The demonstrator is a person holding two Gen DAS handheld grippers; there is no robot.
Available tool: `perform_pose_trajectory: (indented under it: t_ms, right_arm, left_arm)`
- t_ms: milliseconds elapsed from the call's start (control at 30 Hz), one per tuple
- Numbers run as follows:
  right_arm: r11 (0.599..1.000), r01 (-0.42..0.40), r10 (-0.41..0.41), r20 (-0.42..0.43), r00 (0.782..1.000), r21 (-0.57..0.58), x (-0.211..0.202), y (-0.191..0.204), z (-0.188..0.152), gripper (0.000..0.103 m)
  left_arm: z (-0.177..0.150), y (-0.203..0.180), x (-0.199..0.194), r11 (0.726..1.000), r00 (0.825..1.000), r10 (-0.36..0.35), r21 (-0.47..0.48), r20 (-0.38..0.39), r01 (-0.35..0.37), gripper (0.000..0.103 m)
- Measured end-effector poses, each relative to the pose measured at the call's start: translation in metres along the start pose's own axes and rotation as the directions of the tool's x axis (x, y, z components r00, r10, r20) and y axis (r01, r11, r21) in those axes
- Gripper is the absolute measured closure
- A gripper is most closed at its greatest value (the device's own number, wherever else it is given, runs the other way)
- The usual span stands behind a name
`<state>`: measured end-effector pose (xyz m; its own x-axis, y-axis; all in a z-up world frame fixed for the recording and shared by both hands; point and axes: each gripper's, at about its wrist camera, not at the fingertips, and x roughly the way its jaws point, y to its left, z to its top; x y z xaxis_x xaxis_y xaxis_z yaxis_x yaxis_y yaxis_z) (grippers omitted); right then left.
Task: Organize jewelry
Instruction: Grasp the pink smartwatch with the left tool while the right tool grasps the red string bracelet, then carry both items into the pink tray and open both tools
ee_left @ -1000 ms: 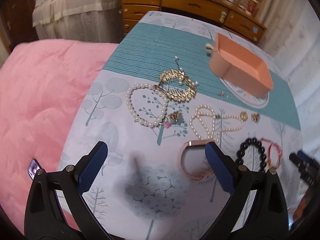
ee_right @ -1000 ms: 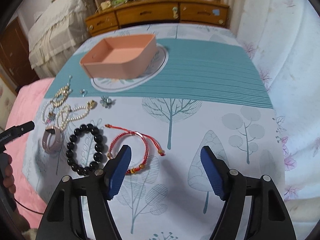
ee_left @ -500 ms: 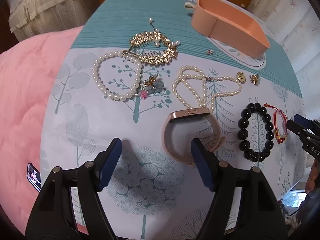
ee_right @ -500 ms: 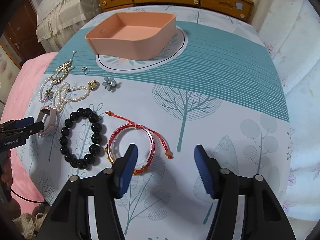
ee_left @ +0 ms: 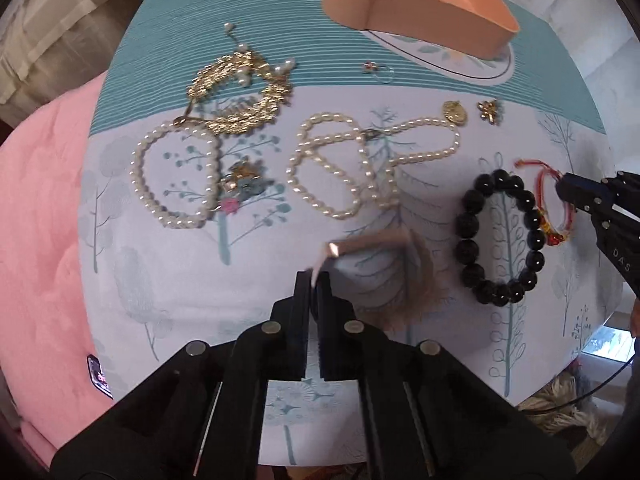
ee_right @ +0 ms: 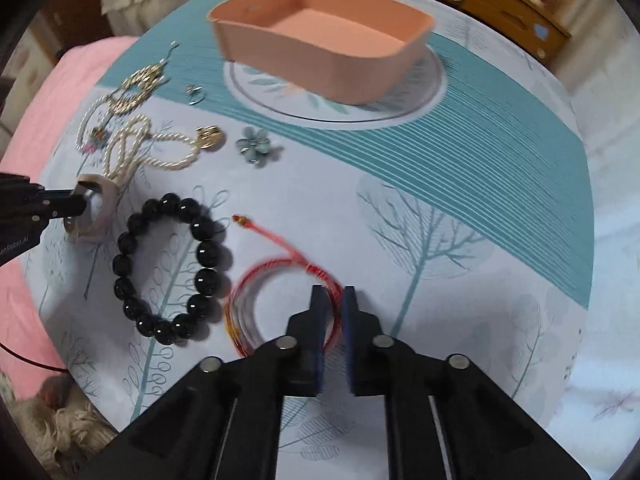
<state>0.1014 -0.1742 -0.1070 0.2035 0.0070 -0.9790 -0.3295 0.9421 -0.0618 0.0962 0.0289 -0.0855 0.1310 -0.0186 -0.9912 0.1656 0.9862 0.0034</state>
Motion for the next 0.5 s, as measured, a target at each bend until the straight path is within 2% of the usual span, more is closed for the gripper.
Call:
perform_pose_trajectory:
  t_ms: [133,300,500]
  right_arm:
    - [0.998,-0.057,0.057,-0.003,0.998,0.027,-0.004,0.001,0.003,0.097]
    - [0.996,-0.072,0.069,0.066,0.995,0.057,-0.038,-0.001,0.001,0.097]
    - [0.991,-0.087,0.067,0.184,0.981,0.103,-0.103,-0.019,0.014,0.097]
  left_arm:
    - [0.003,-0.010,-0.005,1.000,0.999,-0.017,-0.015,0.029,0.017,0.102]
    - [0.009,-0.005,-0.037,0.998,0.995,-0.017,-0.050,0.102,0.022,0.102]
    - [0.027,0.008,-0.099,0.999,0.972,-0.008,-0.040,0.235,0.018,0.102]
